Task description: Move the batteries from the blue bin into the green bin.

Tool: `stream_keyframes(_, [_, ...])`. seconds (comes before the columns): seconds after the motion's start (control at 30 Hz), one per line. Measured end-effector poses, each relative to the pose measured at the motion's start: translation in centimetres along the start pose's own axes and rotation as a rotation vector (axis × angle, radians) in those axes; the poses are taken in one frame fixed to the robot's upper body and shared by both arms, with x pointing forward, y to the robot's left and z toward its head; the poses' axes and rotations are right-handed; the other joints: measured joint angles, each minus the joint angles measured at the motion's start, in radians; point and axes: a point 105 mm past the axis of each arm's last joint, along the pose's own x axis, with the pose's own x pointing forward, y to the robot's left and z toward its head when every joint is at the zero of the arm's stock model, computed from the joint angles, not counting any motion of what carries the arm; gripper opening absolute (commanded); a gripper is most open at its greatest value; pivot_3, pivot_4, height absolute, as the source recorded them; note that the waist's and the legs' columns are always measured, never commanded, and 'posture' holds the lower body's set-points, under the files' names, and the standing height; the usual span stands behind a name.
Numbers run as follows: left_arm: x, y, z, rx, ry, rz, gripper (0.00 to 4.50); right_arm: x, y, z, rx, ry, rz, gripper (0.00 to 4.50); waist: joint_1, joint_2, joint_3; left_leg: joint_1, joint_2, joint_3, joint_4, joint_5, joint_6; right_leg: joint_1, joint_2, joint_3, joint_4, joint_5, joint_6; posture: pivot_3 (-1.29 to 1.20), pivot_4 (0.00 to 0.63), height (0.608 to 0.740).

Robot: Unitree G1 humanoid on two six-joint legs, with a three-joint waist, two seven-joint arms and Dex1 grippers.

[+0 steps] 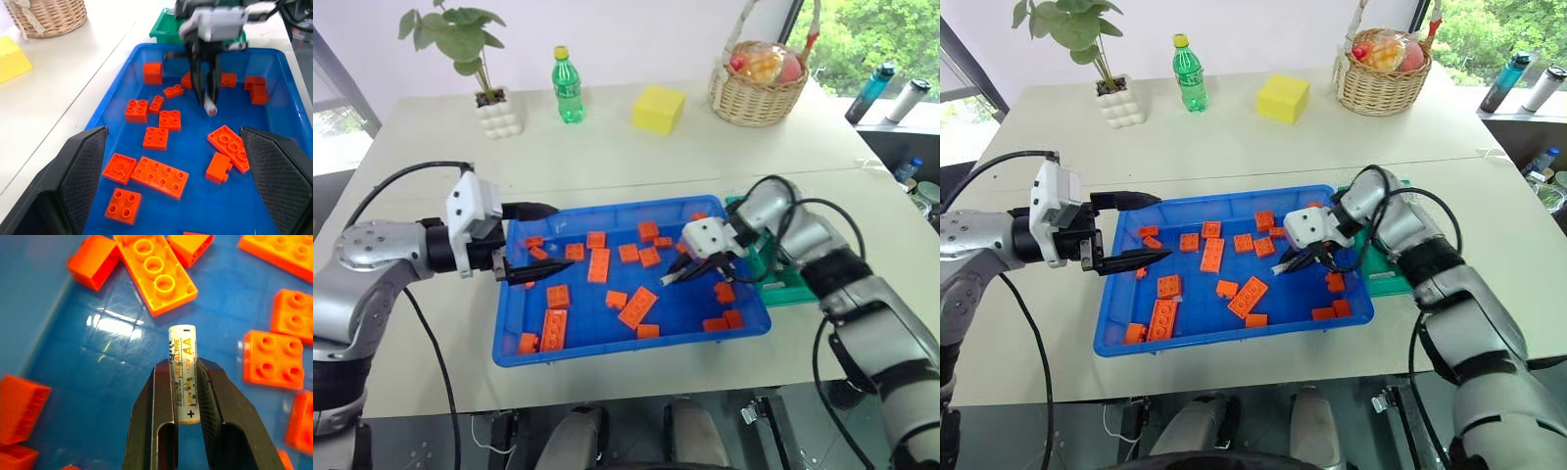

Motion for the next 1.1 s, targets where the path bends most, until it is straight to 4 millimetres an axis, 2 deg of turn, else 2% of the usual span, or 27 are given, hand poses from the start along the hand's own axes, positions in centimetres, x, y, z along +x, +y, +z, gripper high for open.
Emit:
stream_keyframes(0.2, [0.2, 0.0, -0.3, -0.007, -0.009, -0.007, 4.50, -5.9, -1.2, 3.8, 0.183, -0.122, -0.359, 0.08, 0.009, 0.000, 0.000, 0.000, 0.000, 0.001, 0.000, 0.000, 0.000, 0.000, 0.000, 0.001, 0.000, 0.000, 0.000, 0.00, 0.150, 0.737])
stream_keyframes(0.27, [0.1, 0.0, -0.5, -0.013, -0.007, -0.009, 4.50, -8.0, -1.3, 4.2, 0.252, -0.141, -0.475, 0.08, 0.018, 0.000, 0.000, 0.000, 0.000, 0.001, 0.000, 0.000, 0.000, 0.000, 0.000, 0.001, 0.000, 0.000, 0.000, 0.00, 0.150, 0.737])
stream_keyframes(0.33, [0.0, -0.1, -0.9, -0.031, -0.001, -0.014, 4.50, -10.7, -0.4, 3.0, 0.371, -0.114, -0.616, 0.08, 0.033, 0.000, 0.000, 0.000, 0.000, 0.001, 0.000, 0.000, 0.000, 0.001, -0.001, 0.001, 0.000, 0.000, 0.000, 0.00, 0.150, 0.737])
stream_keyframes(0.4, [-0.3, 0.0, -1.1, -0.042, 0.001, -0.006, 4.50, -12.3, 0.5, 1.6, 0.472, -0.100, -0.697, 0.08, 0.044, 0.000, 0.000, 0.000, -0.001, 0.002, 0.001, 0.000, 0.000, 0.001, -0.001, 0.001, -0.001, 0.000, 0.000, 0.00, 0.150, 0.737])
stream_keyframes(0.53, [-0.8, 0.6, -0.7, -0.045, -0.018, 0.019, 4.50, -13.4, 2.7, -1.3, 0.635, -0.074, -0.796, 0.08, 0.051, 0.000, 0.000, 0.000, 0.000, 0.002, 0.002, 0.000, 0.000, 0.002, -0.001, 0.001, -0.001, 0.000, 0.000, 0.00, 0.150, 0.737])
stream_keyframes(0.63, [-0.9, 0.8, -0.7, -0.051, -0.020, 0.021, 4.50, -12.7, 4.2, -3.2, 0.714, -0.040, -0.808, 1.51, 0.049, 0.000, 0.000, 0.000, 0.000, 0.003, 0.001, 0.000, 0.000, 0.002, -0.001, 0.001, -0.001, 0.000, 0.000, 0.00, 0.150, 0.737])
stream_keyframes(0.8, [-0.8, 1.2, -0.3, -0.038, -0.031, 0.022, 4.50, -12.1, 4.9, -4.4, 0.724, -0.001, -0.832, 3.96, 0.046, 0.000, 0.000, 0.001, 0.001, 0.004, 0.001, 0.000, 0.000, 0.001, -0.001, 0.001, 0.000, 0.000, 0.000, 0.00, 0.150, 0.737])
stream_keyframes(0.9, [-1.0, 1.1, -0.6, -0.043, -0.022, 0.022, 4.50, -11.5, 6.3, -4.2, 0.699, 0.004, -0.757, 3.96, 0.047, 0.000, 0.000, 0.001, 0.001, 0.004, 0.001, 0.000, 0.000, 0.002, -0.001, 0.001, 0.000, 0.000, 0.000, 0.00, 0.150, 0.737])
stream_keyframes(0.97, [-1.2, 1.1, -0.9, -0.045, -0.011, 0.024, 4.50, -11.6, 6.7, -3.4, 0.671, -0.027, -0.711, 3.96, 0.047, 0.000, 0.000, 0.001, 0.001, 0.004, 0.001, 0.000, 0.000, 0.002, -0.001, 0.001, -0.001, 0.000, 0.000, 0.00, 0.150, 0.737])
stream_keyframes(1.0, [-1.4, 1.1, -0.9, -0.048, -0.009, 0.030, 4.50, -12.2, 7.0, -3.3, 0.656, -0.026, -0.689, 3.96, 0.047, 0.000, 0.000, 0.001, 0.001, 0.004, 0.001, 0.000, 0.000, 0.002, -0.001, 0.001, -0.001, 0.000, 0.000, 0.00, 0.150, 0.737])
stream_keyframes(1.1, [-2.7, 1.7, -0.6, -0.051, -0.007, 0.077, 4.50, -15.8, 7.5, -3.5, 0.650, -0.002, -0.719, 3.96, 0.050, 0.000, 0.000, 0.001, 0.001, 0.004, 0.001, 0.000, 0.000, 0.003, 0.000, 0.001, -0.002, 0.000, 0.000, 0.00, 0.150, 0.737])
